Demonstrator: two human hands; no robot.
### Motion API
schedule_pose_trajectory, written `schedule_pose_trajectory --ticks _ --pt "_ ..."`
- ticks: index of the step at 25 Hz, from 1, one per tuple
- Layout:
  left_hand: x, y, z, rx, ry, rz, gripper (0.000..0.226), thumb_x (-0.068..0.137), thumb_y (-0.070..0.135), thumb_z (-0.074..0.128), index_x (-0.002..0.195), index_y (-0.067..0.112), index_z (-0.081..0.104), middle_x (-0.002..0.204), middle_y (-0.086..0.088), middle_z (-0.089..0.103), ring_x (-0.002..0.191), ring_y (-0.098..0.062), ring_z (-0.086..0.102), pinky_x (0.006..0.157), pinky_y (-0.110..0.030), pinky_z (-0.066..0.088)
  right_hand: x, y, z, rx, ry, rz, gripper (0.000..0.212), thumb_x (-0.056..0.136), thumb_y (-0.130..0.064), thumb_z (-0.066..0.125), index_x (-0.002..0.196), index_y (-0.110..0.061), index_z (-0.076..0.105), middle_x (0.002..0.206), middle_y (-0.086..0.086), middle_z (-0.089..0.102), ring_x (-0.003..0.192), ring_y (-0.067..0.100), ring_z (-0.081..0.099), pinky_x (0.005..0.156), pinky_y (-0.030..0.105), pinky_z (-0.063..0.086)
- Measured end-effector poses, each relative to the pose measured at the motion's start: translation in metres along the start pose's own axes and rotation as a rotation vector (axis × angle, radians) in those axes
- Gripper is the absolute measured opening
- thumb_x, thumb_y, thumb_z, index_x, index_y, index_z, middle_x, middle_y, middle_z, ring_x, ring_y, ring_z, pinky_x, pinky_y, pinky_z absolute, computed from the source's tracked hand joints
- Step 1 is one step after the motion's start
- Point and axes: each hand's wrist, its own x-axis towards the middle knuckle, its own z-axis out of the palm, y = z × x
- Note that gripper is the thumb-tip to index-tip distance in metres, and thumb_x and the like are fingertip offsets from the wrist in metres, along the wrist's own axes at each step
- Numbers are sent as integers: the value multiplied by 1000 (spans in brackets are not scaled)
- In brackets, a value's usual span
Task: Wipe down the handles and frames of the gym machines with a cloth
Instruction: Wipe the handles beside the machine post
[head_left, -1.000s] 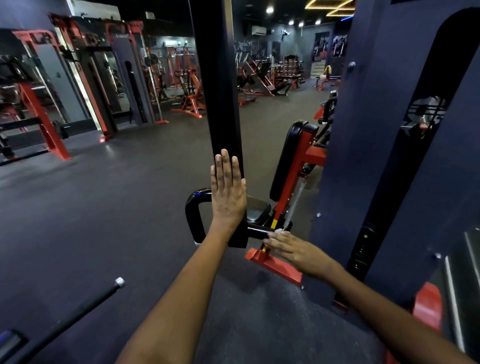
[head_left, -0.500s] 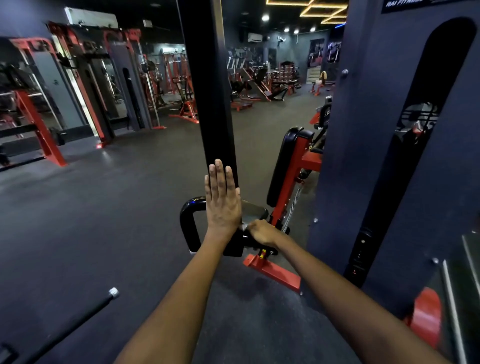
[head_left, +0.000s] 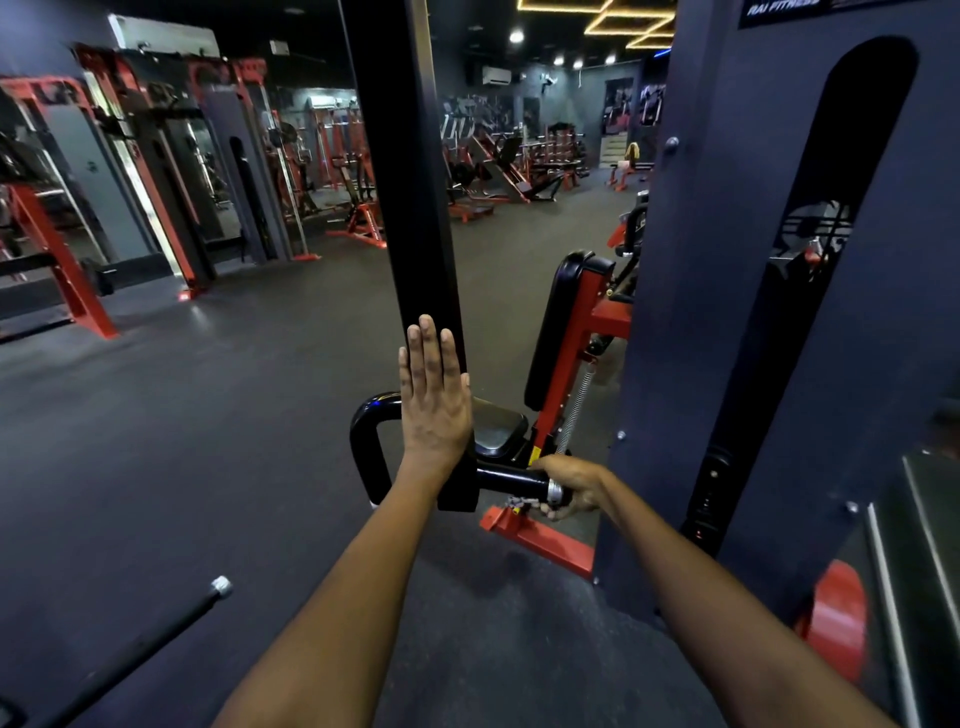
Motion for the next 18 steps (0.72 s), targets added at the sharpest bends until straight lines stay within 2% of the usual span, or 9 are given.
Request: schedule_pose_trajectory --ticks 2,6,8,10,11,12,13,15,18 --pt "0 1 -1 6 -5 -5 77 94 17 34 149 11 -21 155 -5 -30 146 -21 -20 120 -37 -6 -5 9 3 290 25 46 32 91 -18 46 116 1 56 96 17 65 59 17 62 46 24 52" --pt "-2 0 -2 21 -9 -7 76 95 18 32 149 10 -20 156 -7 -28 146 -22 -19 120 -38 -5 -8 13 14 725 152 -21 28 89 3 52 117 2 46 116 22 52 88 33 63 63 46 57" --pt "-2 0 -3 29 -13 -6 75 95 19 31 149 9 -20 156 -8 -28 146 -23 -19 120 -37 -6 -14 14 18 814 202 -83 8 91 6 48 97 1 51 91 18 64 70 26 65 65 42 55" --pt "-1 1 -4 28 -18 -11 73 96 19 30 149 9 -20 156 -9 -28 146 -23 -19 120 -37 -6 -18 21 17 878 270 -132 26 93 8 40 72 -4 48 65 15 59 52 24 59 45 28 52" --pt "-1 2 -4 27 -17 -17 73 96 19 30 149 9 -19 156 -9 -28 146 -23 -19 120 -37 -6 -17 26 14 931 283 -141 34 94 9 35 65 -6 45 65 15 52 52 24 52 39 23 50" --pt "-2 2 -4 26 -14 -21 72 97 19 30 149 8 -19 156 -9 -28 146 -23 -18 121 -38 -5 -14 32 12 971 298 -149 40 95 9 32 62 -7 47 69 14 46 55 23 49 44 23 52" --pt "-2 2 -3 25 -8 -22 72 97 19 30 149 8 -18 156 -10 -27 146 -24 -18 120 -38 -4 -16 35 13 992 305 -146 40 96 7 33 63 -7 51 75 13 46 59 21 51 61 25 57" --pt "-3 1 -2 33 3 -18 72 97 19 31 149 7 -17 156 -10 -26 146 -24 -17 120 -38 -3 -23 32 21 953 285 -169 22 98 1 39 80 -5 52 89 14 52 75 23 57 91 41 50" --pt "-2 2 -2 30 -1 -28 72 97 19 30 149 7 -18 156 -11 -27 146 -25 -18 120 -39 -3 -39 25 47 630 520 -299 12 96 -17 50 89 -12 58 87 10 58 91 28 60 82 39 49"
